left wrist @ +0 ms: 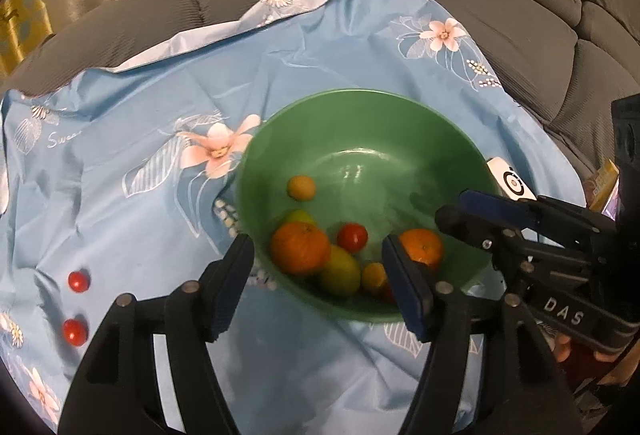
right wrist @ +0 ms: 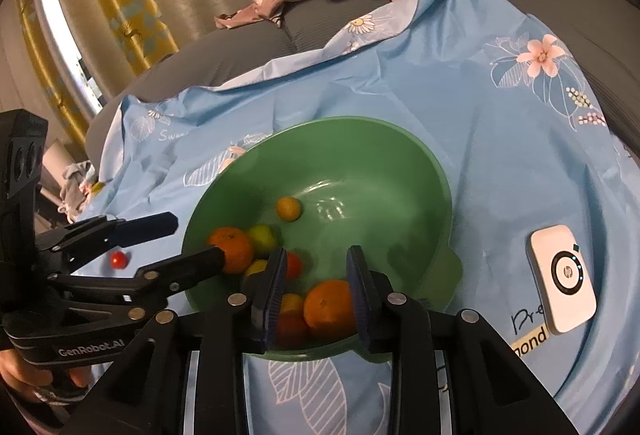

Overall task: Organize fruits
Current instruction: 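Withdraw both tools back over the last two tomatoes, then grasp a red tomato with the right tool while the left tool grasps the other tomato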

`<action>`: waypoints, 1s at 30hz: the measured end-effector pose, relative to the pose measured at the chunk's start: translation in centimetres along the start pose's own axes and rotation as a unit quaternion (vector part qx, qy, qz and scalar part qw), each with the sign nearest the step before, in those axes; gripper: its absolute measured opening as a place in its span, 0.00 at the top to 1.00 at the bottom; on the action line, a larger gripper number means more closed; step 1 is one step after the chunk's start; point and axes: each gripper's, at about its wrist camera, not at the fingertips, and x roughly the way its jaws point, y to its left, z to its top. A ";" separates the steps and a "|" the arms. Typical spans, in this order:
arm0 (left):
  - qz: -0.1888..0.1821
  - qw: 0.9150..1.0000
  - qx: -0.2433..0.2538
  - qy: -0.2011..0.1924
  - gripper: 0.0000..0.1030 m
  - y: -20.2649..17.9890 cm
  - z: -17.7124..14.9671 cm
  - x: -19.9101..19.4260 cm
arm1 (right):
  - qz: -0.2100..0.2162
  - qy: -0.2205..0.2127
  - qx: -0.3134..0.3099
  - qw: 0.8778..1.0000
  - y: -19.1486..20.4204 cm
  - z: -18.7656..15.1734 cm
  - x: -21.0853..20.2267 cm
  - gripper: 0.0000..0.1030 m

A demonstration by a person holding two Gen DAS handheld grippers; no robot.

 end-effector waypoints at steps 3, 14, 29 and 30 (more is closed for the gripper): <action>0.009 1.000 -0.012 -0.001 0.34 0.9 -0.7 -0.8 | 0.002 -0.001 -0.004 1.000 0.5 0.0 -0.3 0.70; 0.072 0.991 -0.110 -0.019 0.33 9.9 -7.2 -5.7 | 0.058 0.004 -0.071 0.996 6.4 -0.4 -0.3 0.67; 0.095 0.979 -0.179 -0.011 0.37 19.0 -11.0 -5.6 | 0.152 0.076 -0.159 0.973 17.0 -1.4 5.4 0.66; 0.093 0.980 -0.178 -0.005 0.37 19.6 -10.9 -5.0 | 0.151 0.078 -0.162 0.972 17.4 -1.3 5.7 0.66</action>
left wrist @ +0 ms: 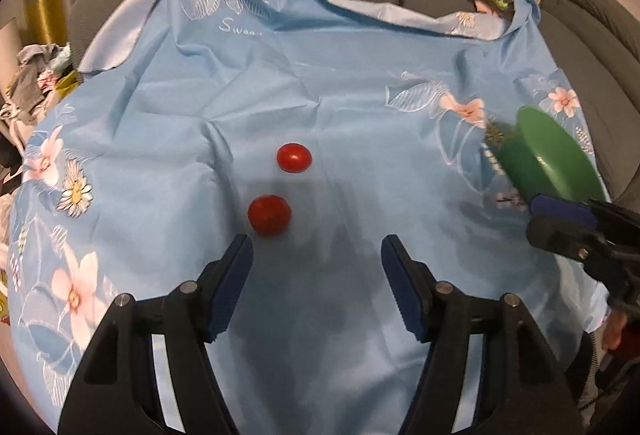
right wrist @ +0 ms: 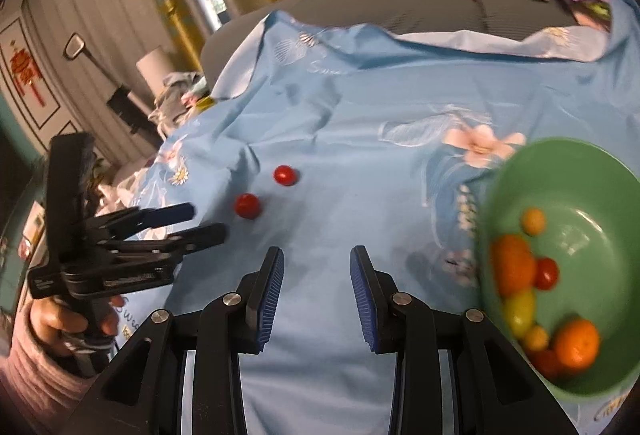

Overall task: Organize fruits
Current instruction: 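Grasp a red tomato with the right tool while the left tool grasps the other tomato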

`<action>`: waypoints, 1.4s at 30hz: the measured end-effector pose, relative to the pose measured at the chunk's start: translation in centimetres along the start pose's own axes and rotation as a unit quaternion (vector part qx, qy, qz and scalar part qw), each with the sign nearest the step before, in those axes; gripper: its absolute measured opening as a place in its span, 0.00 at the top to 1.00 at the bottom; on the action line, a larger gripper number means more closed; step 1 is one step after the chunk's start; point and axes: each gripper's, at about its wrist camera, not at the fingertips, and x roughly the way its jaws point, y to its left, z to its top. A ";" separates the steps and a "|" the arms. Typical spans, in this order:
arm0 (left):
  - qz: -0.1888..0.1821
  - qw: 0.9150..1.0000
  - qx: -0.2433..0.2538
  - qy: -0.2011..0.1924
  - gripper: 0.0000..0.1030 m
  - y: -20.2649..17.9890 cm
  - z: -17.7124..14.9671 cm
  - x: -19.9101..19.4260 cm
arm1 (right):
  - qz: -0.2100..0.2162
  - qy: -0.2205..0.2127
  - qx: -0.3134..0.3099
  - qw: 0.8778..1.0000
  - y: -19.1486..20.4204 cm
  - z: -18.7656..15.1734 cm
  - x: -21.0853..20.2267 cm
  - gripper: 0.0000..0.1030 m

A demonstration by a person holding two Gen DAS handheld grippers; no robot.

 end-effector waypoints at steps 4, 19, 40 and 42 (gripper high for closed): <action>0.012 1.000 -0.003 0.019 0.44 1.2 1.2 2.6 | 0.006 0.006 -0.005 1.000 0.5 0.7 1.4 0.66; 0.033 0.998 0.018 0.040 0.69 2.5 2.0 5.8 | 0.030 0.062 -0.017 0.997 1.1 5.0 10.8 0.66; 0.019 0.999 -0.043 -0.012 0.70 4.9 1.2 1.1 | 0.001 0.098 -0.113 0.989 5.0 7.7 18.9 0.72; 0.021 0.999 -0.042 -0.014 0.70 4.8 1.2 0.8 | -0.013 0.096 -0.118 0.988 5.1 7.6 18.7 0.72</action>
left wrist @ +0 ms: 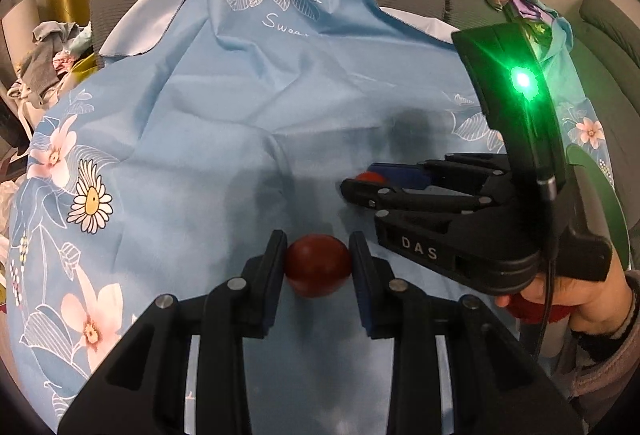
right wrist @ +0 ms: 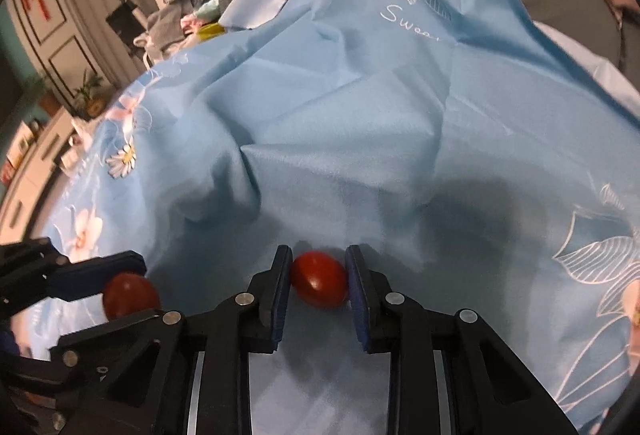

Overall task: Organize fruits
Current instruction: 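Grasp a red tomato with the right tool while the left tool grasps the other tomato, then carry both tomatoes over the green bowl and open both tools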

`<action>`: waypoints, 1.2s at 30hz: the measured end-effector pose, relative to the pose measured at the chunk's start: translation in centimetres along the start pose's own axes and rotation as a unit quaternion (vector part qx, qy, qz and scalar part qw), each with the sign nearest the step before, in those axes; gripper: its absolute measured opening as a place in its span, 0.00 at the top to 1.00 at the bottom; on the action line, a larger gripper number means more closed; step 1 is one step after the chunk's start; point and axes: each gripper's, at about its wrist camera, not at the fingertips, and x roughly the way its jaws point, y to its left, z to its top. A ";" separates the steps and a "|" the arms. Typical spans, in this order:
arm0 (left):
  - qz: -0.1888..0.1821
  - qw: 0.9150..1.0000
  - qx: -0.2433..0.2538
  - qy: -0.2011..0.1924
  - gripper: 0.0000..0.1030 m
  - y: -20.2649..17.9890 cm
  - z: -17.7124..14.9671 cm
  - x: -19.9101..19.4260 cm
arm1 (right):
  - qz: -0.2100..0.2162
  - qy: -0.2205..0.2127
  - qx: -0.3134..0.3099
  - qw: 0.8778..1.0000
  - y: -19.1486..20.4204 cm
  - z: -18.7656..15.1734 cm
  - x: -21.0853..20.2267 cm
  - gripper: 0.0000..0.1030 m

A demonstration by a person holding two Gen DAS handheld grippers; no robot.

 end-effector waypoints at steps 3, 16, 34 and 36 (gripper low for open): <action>0.000 1.000 0.004 -0.003 0.69 -0.2 0.0 -0.5 | -0.009 -0.013 0.003 1.000 0.0 -0.8 -2.0 0.72; -0.026 0.998 0.049 -0.009 0.69 -6.4 -0.3 -2.6 | -0.038 -0.098 0.038 0.994 -1.8 -5.9 -13.3 0.72; -0.151 0.966 0.209 -0.002 0.69 -27.9 1.9 -0.3 | -0.165 -0.129 0.179 0.961 -13.4 -17.0 -24.8 0.72; -0.144 0.965 0.221 0.005 0.69 -29.1 1.8 0.4 | -0.166 -0.123 0.188 0.960 -14.4 -17.7 -25.0 0.72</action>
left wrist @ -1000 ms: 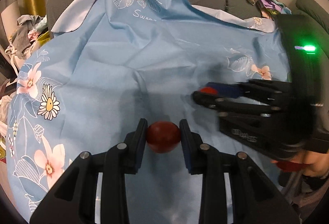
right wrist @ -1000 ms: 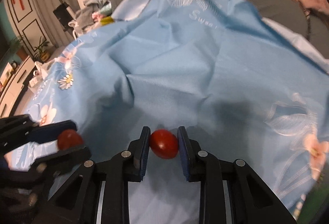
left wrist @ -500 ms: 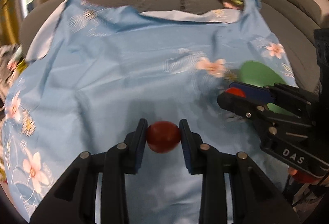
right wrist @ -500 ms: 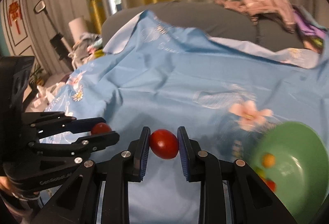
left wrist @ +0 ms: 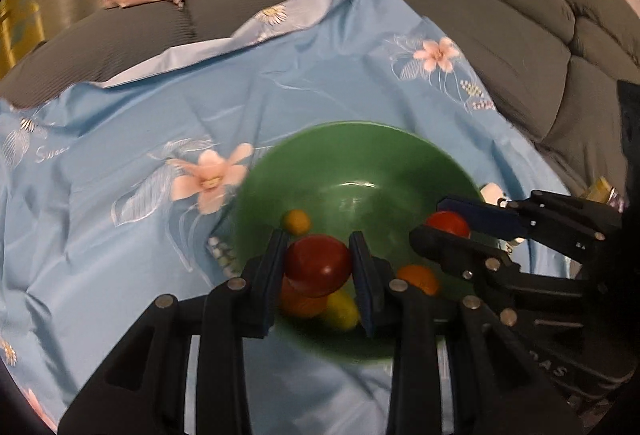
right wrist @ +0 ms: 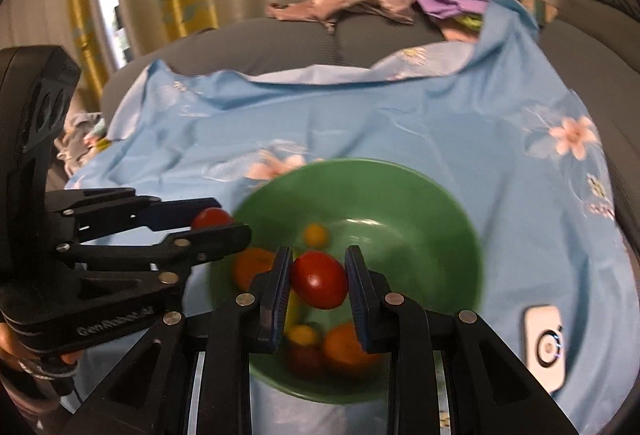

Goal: Organize fruits

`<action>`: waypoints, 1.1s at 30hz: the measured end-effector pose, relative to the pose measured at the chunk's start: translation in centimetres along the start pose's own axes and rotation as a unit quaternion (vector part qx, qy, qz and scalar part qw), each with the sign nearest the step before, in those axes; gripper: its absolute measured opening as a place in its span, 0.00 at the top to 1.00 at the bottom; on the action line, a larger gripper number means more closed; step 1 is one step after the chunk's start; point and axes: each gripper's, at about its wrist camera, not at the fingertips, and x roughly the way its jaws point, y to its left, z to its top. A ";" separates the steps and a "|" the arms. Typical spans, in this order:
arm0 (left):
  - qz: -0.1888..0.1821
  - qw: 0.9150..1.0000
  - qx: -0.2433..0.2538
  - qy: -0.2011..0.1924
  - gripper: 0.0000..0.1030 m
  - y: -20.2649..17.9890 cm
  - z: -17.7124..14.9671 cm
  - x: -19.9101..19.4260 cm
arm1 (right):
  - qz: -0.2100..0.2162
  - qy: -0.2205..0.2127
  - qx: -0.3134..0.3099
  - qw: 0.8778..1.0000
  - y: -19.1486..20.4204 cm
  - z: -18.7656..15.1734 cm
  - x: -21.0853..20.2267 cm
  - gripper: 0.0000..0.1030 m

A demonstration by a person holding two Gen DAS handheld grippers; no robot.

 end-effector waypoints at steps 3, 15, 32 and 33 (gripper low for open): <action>0.008 1.000 0.009 0.022 0.69 -0.4 0.2 1.7 | -0.003 0.015 0.007 1.000 -1.0 -0.2 0.6 0.72; 0.024 0.998 0.008 0.052 0.48 -0.7 0.1 2.9 | -0.020 0.036 0.017 0.999 -2.1 -0.9 1.1 0.72; 0.100 0.994 -0.008 0.049 0.01 -1.7 4.2 -7.2 | -0.051 0.072 0.023 0.996 -2.8 4.1 -6.2 0.53; 0.096 0.994 -0.010 0.046 0.01 -1.8 4.4 -7.8 | -0.048 0.074 0.021 0.996 -2.8 4.4 -6.6 0.53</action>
